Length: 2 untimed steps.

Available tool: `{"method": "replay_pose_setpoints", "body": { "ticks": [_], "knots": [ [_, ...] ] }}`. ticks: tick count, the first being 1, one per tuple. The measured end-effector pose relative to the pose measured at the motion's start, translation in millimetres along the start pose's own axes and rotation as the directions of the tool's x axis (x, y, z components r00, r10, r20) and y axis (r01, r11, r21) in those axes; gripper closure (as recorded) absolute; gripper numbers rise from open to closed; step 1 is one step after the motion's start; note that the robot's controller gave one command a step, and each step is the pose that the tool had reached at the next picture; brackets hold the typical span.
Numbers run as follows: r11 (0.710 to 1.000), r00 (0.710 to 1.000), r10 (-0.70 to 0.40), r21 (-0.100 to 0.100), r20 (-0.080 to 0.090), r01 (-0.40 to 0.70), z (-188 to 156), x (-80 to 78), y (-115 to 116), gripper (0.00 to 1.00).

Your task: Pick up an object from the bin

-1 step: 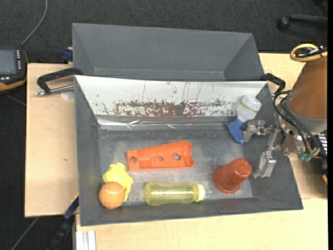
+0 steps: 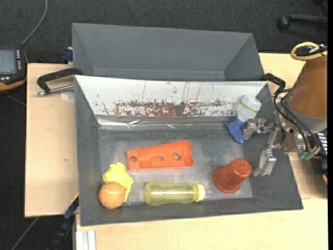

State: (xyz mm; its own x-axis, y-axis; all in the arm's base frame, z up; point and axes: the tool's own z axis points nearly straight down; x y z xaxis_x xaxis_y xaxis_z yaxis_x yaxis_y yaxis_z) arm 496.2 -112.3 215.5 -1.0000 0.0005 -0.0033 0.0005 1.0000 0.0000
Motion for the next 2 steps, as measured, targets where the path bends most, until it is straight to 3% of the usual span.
{"method": "replay_pose_setpoints", "body": {
  "ticks": [1, 2],
  "knots": [
    [1.0, 1.0, 0.019, 0.0, 0.002, -0.019, 60, -1.6, 4, 0.0],
    [0.995, 0.995, 0.104, -0.002, -0.002, -0.104, 94, 1.5, 10, 0.0]
  ]
}}
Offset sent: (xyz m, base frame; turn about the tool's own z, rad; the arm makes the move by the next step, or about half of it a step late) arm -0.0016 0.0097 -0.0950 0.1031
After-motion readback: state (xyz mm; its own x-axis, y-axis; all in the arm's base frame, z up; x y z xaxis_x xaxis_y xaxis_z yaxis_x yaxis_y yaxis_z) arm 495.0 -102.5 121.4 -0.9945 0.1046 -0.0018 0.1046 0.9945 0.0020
